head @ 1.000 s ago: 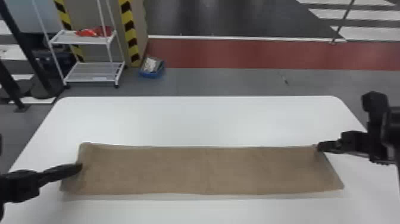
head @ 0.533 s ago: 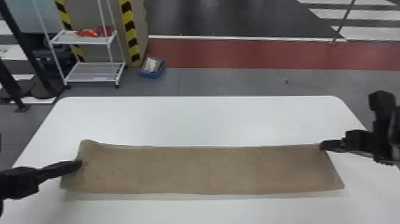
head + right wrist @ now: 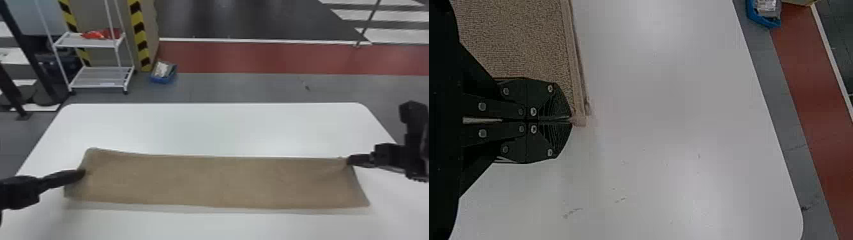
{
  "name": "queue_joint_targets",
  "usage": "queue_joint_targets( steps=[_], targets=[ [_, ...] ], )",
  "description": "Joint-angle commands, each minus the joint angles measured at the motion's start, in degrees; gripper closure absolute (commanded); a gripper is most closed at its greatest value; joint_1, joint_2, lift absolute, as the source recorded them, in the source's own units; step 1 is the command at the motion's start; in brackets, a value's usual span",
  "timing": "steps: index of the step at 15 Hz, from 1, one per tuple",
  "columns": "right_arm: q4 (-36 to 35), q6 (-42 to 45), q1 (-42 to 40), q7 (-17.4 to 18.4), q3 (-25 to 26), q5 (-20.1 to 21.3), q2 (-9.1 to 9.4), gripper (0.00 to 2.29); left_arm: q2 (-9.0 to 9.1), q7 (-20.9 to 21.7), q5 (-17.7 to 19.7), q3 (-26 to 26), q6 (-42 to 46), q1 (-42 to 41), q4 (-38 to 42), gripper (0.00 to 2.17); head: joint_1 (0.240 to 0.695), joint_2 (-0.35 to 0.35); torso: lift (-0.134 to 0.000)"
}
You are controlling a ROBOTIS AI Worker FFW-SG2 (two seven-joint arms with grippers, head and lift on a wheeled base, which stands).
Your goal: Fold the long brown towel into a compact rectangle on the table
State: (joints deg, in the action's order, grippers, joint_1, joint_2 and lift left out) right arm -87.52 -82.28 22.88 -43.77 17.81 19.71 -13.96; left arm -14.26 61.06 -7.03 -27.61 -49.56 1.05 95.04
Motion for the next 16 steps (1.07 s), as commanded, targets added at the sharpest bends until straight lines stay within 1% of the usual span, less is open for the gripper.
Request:
queue_joint_targets(
  steps=[1,5,6,8,9,10,11,12,16],
  targets=[
    [-0.02,0.05,-0.20,0.00,0.38,0.06,-0.37,1.14,-0.68,-0.15,-0.01,0.10,1.44,1.15,-2.40,1.70,0.695,-0.026,-0.125],
    [-0.02,0.58,-0.73,-0.17,0.74,-0.20,-0.54,1.14,-1.03,-0.59,-0.27,0.98,4.25,1.94,-4.51,1.70,0.695,-0.026,-0.125],
    [-0.02,0.76,-0.82,-0.17,0.74,-0.20,-0.45,1.14,-0.94,-0.94,-0.18,1.50,4.60,2.29,-5.12,1.64,0.695,-0.026,-0.125],
    [-0.02,0.93,-0.90,-0.09,0.74,-0.20,-0.37,1.14,-0.94,-1.29,-0.01,1.86,5.48,2.64,-5.56,1.28,0.695,-0.028,-0.125],
    [-0.02,0.93,-0.82,-0.09,0.74,-0.03,-0.28,1.14,-0.77,-1.20,0.17,1.86,6.71,2.64,-5.65,0.89,0.695,-0.030,-0.125],
    [-0.02,0.93,-0.64,-0.09,0.65,0.06,-0.19,1.14,-0.68,-1.29,0.35,1.86,7.24,2.64,-5.74,0.69,0.695,-0.032,-0.125],
    [-0.02,1.11,-0.64,-0.09,0.65,0.15,-0.10,1.14,-0.59,-1.38,0.61,1.86,7.76,2.64,-5.74,0.46,0.695,-0.034,-0.125],
    [-0.02,1.11,-0.64,-0.09,0.47,0.15,-0.10,1.14,-0.59,-1.73,1.14,1.86,7.94,2.64,-5.74,0.32,0.695,-0.035,-0.125],
    [-0.02,1.11,-0.73,0.00,0.38,0.24,0.16,1.14,-0.41,-2.26,1.66,2.03,10.05,3.35,-7.06,0.32,0.695,-0.036,-0.125]
  ],
)
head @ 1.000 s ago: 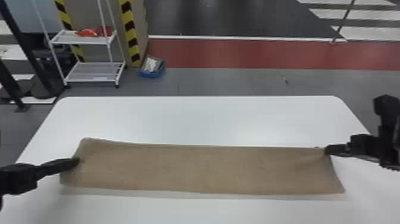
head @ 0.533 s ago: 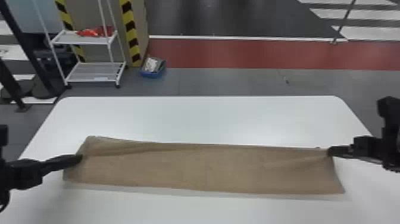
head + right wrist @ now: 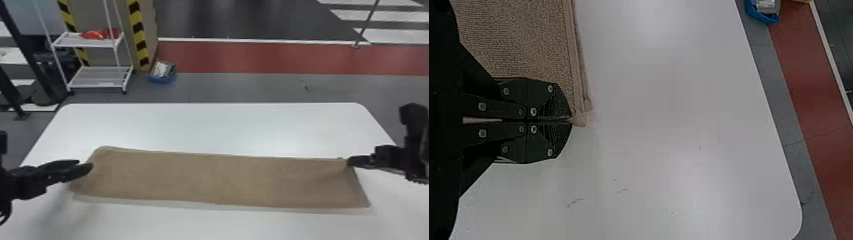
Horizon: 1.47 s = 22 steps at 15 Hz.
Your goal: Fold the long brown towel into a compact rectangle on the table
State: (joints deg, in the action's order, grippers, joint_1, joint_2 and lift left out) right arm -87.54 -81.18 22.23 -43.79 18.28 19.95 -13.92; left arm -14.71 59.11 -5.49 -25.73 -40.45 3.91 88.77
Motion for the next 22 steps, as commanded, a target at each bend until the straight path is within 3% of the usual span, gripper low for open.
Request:
queue_joint_targets(
  steps=[1,9,10,11,12,19,21,22],
  targets=[
    [0.00,-0.16,-0.17,0.02,-0.08,0.09,0.12,1.14,0.03,-1.89,0.13,0.86,0.93,1.36,-1.84,0.32,0.695,-0.036,-0.125],
    [-0.09,-0.16,-0.52,-0.07,0.09,0.17,0.21,1.14,-0.23,-6.46,-2.33,5.34,1.11,7.86,-9.05,0.33,0.695,-0.037,-0.125],
    [-0.09,-0.16,-0.52,-0.07,0.09,0.17,0.21,1.14,-0.23,-6.64,-2.51,5.34,1.11,7.95,-9.05,0.36,0.695,-0.040,-0.125],
    [-0.09,0.01,-0.52,-0.07,0.18,0.17,0.21,1.14,-0.23,-6.73,-2.60,5.43,1.11,7.95,-9.05,0.57,0.695,-0.041,-0.125],
    [-0.09,0.01,-0.52,-0.07,0.09,0.17,0.21,1.14,-0.23,-6.64,-2.60,5.43,1.11,8.04,-9.05,0.64,0.695,-0.041,-0.125],
    [-0.09,0.01,-0.35,0.02,0.18,0.26,0.56,1.14,-0.32,-6.64,-3.21,5.69,1.11,8.04,-9.05,0.64,0.695,-0.037,-0.125],
    [-0.09,0.01,-0.26,0.02,0.27,0.17,0.56,1.14,-0.32,-6.38,-3.21,5.69,1.11,8.04,-9.05,0.90,0.695,-0.037,-0.125],
    [-0.09,0.01,-0.26,0.02,0.18,0.17,0.56,1.14,-0.32,-6.38,-3.21,5.69,1.11,8.04,-9.05,0.91,0.695,-0.038,-0.125]
  ],
)
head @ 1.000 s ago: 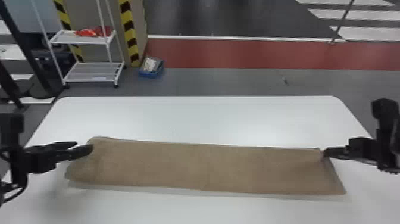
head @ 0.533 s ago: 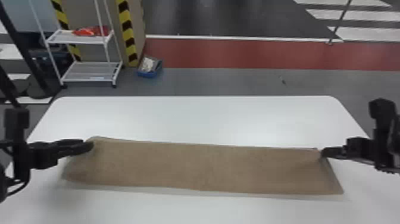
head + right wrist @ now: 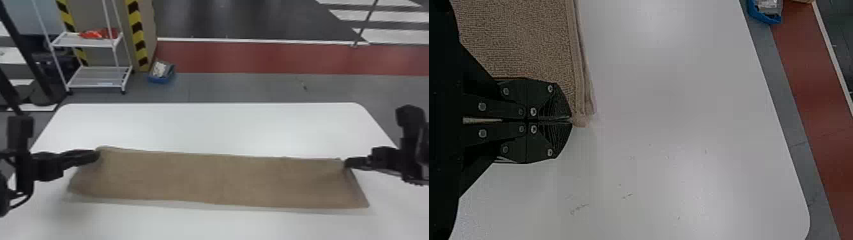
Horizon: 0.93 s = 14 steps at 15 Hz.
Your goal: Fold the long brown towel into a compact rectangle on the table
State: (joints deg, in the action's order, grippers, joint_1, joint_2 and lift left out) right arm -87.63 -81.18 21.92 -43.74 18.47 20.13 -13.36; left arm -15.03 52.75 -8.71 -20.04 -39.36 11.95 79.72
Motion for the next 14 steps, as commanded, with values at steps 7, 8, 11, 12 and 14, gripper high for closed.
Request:
queue_joint_targets(
  steps=[7,8,11,12,14],
  targets=[
    [0.09,0.00,0.41,0.32,0.17,0.17,0.09,1.14,0.61,1.74,1.86,-1.31,0.20,-2.29,4.48,0.91,0.695,-0.039,-0.125],
    [0.09,-0.17,0.41,0.32,0.17,0.17,0.09,1.14,0.61,2.00,2.03,-1.31,-0.16,-2.29,4.92,0.91,0.695,-0.041,-0.125],
    [0.00,-0.35,0.41,0.14,0.17,0.52,0.09,1.14,0.70,1.83,2.03,-0.87,-0.16,-1.93,4.83,0.91,0.695,-0.050,-0.125],
    [0.00,-0.35,0.14,0.06,0.17,0.52,0.09,1.14,0.70,1.56,2.03,-0.52,-0.16,-1.41,4.83,0.91,0.695,-0.051,-0.125],
    [0.00,-0.35,-0.21,-0.03,0.25,0.52,0.00,1.14,1.14,0.95,1.86,-0.17,-0.16,0.26,3.69,0.91,0.695,-0.053,-0.125]
  ],
)
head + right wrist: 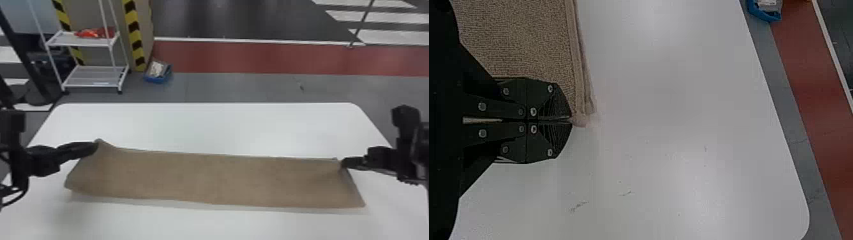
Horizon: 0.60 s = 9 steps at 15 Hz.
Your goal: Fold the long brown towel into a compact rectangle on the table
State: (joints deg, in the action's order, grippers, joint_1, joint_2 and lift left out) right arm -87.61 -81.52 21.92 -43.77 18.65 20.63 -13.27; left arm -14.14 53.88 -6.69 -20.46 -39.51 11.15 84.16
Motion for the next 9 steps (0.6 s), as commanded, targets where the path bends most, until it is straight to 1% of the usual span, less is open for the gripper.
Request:
queue_joint_targets(
  steps=[1,4,8,9],
  targets=[
    [-0.02,-0.01,-0.38,-0.09,0.07,0.02,-0.09,1.14,0.52,-0.62,-0.26,0.33,0.17,1.86,-1.54,0.91,0.695,-0.056,-0.125],
    [-0.10,-0.01,-0.91,-0.27,0.16,0.02,-0.35,1.14,0.61,-1.76,-0.87,1.04,0.35,3.53,-4.18,0.91,0.695,-0.060,-0.125],
    [-0.28,-0.01,-1.17,-0.44,0.43,0.02,-0.70,1.15,0.70,-3.52,-0.70,2.18,0.88,4.76,-6.29,0.91,0.695,-0.068,-0.125],
    [-0.28,-0.01,-1.17,-0.44,0.51,0.02,-0.70,1.20,0.87,-3.61,-0.52,2.27,0.88,5.11,-6.55,0.91,0.695,-0.069,-0.125]
  ],
)
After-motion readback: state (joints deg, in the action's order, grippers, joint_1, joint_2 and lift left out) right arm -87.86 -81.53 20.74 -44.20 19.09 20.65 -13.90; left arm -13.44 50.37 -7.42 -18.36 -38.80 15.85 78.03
